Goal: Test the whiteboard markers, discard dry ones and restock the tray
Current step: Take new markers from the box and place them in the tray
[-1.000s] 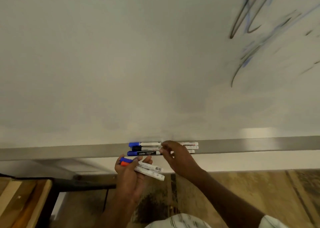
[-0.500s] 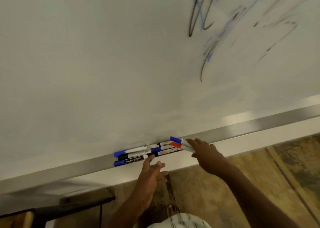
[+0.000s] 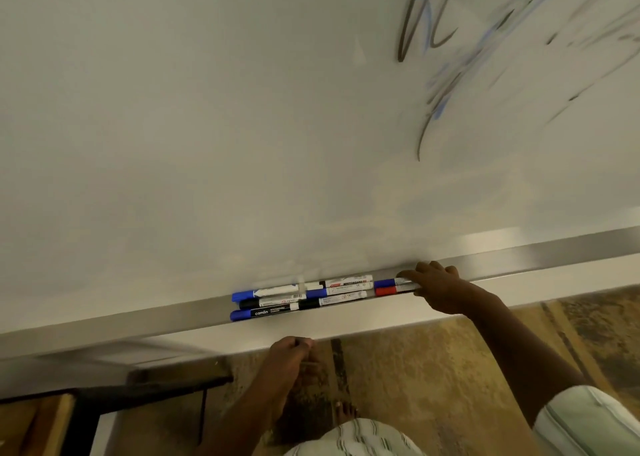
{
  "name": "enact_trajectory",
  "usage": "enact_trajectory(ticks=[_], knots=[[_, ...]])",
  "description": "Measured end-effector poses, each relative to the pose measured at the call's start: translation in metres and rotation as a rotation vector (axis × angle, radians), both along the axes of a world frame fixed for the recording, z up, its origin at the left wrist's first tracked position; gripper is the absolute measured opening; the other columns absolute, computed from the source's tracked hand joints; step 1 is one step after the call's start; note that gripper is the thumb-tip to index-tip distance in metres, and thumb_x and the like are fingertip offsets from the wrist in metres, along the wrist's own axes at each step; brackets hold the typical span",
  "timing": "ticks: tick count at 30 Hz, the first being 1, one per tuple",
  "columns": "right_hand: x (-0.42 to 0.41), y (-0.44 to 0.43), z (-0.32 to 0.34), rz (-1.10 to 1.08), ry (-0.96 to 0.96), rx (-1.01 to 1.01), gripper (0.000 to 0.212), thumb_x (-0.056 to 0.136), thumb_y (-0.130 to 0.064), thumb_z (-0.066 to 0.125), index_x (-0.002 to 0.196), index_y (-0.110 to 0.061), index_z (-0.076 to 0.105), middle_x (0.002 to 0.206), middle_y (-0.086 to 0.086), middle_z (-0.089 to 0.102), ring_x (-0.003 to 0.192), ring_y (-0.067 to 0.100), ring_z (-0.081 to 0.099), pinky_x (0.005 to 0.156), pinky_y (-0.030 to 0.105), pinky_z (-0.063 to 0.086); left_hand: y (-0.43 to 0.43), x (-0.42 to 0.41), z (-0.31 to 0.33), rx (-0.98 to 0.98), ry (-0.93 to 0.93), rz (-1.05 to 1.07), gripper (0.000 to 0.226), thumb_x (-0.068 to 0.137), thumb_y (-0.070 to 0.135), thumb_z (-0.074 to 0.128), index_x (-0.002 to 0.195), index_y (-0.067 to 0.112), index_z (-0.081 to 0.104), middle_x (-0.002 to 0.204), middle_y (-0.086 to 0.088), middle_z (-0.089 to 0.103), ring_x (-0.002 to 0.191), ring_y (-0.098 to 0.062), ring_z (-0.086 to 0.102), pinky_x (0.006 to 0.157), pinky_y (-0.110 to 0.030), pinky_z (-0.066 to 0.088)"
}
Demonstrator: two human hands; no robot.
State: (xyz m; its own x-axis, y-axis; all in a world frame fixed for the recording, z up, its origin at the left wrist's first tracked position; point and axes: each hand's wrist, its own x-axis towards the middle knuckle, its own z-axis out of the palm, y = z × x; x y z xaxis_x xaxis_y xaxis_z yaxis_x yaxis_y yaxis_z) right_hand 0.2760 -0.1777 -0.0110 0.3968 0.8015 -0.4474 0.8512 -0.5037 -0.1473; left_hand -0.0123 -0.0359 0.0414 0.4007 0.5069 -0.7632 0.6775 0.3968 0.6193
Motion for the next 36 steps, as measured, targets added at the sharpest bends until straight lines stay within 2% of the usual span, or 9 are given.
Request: enact_trajectory(ticks=[6, 10, 13, 16, 20, 24, 26, 32, 36], knots=[[-0.010, -0.001, -0.011, -0.023, -0.007, 0.104, 0.055, 0.095, -0.039, 0.048, 0.145, -0.032, 0.026, 0.140, 0.004, 0.031, 0.129, 0.024, 0.031, 0.108, 0.046, 0.029, 0.006, -0.004, -0.008, -0.005, 0.067, -0.025, 0.019, 0.098, 0.015, 0.043, 0.106, 0.004, 0.057, 0.081, -0.006, 0.064, 0.069, -0.014, 0.061, 0.050, -0.015, 0.050], [-0.021, -0.011, -0.019, -0.188, -0.037, 0.310, 0.046, 0.094, -0.031, 0.053, 0.138, -0.023, 0.043, 0.142, 0.004, 0.039, 0.133, 0.026, 0.034, 0.110, 0.050, 0.025, 0.006, -0.009, -0.011, 0.001, 0.049, 0.036, 0.017, 0.097, 0.016, 0.046, 0.100, 0.007, 0.059, 0.092, -0.013, 0.069, 0.082, -0.025, 0.066, 0.079, -0.036, 0.056], [-0.028, -0.015, -0.023, -0.373, -0.056, 0.407, 0.037, 0.093, -0.024, 0.055, 0.130, -0.016, 0.051, 0.135, 0.008, 0.048, 0.125, 0.031, 0.042, 0.102, 0.052, 0.035, 0.002, -0.015, -0.011, 0.000, 0.038, 0.042, 0.016, 0.097, 0.017, 0.047, 0.097, 0.009, 0.061, 0.090, -0.012, 0.070, 0.082, -0.025, 0.066, 0.081, -0.037, 0.055], [-0.034, -0.013, -0.026, -0.415, -0.078, 0.406, 0.033, 0.092, -0.020, 0.057, 0.124, -0.014, 0.055, 0.129, 0.011, 0.052, 0.120, 0.032, 0.045, 0.097, 0.052, 0.040, 0.003, -0.016, -0.014, -0.016, 0.038, 0.056, 0.017, 0.096, 0.019, 0.048, 0.095, 0.010, 0.062, 0.092, -0.012, 0.069, 0.086, -0.026, 0.066, 0.085, -0.038, 0.055], [-0.042, -0.003, -0.025, -0.418, -0.077, 0.387, 0.035, 0.088, -0.012, 0.061, 0.123, -0.011, 0.057, 0.132, 0.013, 0.050, 0.124, 0.034, 0.043, 0.098, 0.054, 0.040, 0.007, -0.021, -0.014, -0.116, -0.021, -0.081, 0.020, 0.094, 0.025, 0.050, 0.090, 0.010, 0.062, 0.090, -0.008, 0.066, 0.085, -0.023, 0.062, 0.083, -0.037, 0.050], [-0.049, 0.002, -0.016, -0.506, -0.161, 0.452, 0.033, 0.084, -0.006, 0.065, 0.117, -0.009, 0.061, 0.127, 0.014, 0.055, 0.121, 0.036, 0.044, 0.097, 0.055, 0.036, 0.008, -0.034, -0.018, -0.069, 0.057, 0.030, 0.022, 0.095, 0.025, 0.051, 0.093, 0.010, 0.066, 0.095, -0.011, 0.071, 0.087, -0.023, 0.067, 0.084, -0.036, 0.056], [-0.056, 0.006, -0.007, -0.533, -0.187, 0.545, 0.028, 0.082, -0.007, 0.067, 0.110, -0.008, 0.063, 0.120, 0.015, 0.058, 0.114, 0.038, 0.048, 0.094, 0.055, 0.036, 0.014, -0.043, -0.022, -0.116, 0.063, -0.026, 0.021, 0.094, 0.026, 0.052, 0.090, 0.014, 0.069, 0.100, -0.015, 0.071, 0.090, -0.024, 0.067, 0.089, -0.042, 0.055], [-0.123, 0.053, 0.013, -0.220, -0.061, 0.754, 0.015, 0.081, -0.004, 0.068, 0.095, -0.005, 0.065, 0.099, 0.018, 0.065, 0.090, 0.036, 0.058, 0.078, 0.050, 0.048, 0.005, -0.091, -0.046, -0.034, 0.105, 0.227, 0.024, 0.092, 0.037, 0.051, 0.088, 0.020, 0.067, 0.083, 0.000, 0.069, 0.074, -0.013, 0.065, 0.070, -0.026, 0.055], [-0.190, 0.081, 0.013, 0.028, 0.070, 0.751, 0.019, 0.074, 0.004, 0.073, 0.090, -0.004, 0.068, 0.091, 0.016, 0.068, 0.087, 0.034, 0.063, 0.079, 0.049, 0.053, 0.002, -0.129, -0.056, 0.001, 0.110, 0.305, 0.024, 0.092, 0.037, 0.047, 0.097, 0.021, 0.064, 0.096, -0.004, 0.069, 0.081, -0.016, 0.065, 0.077, -0.031, 0.057]])
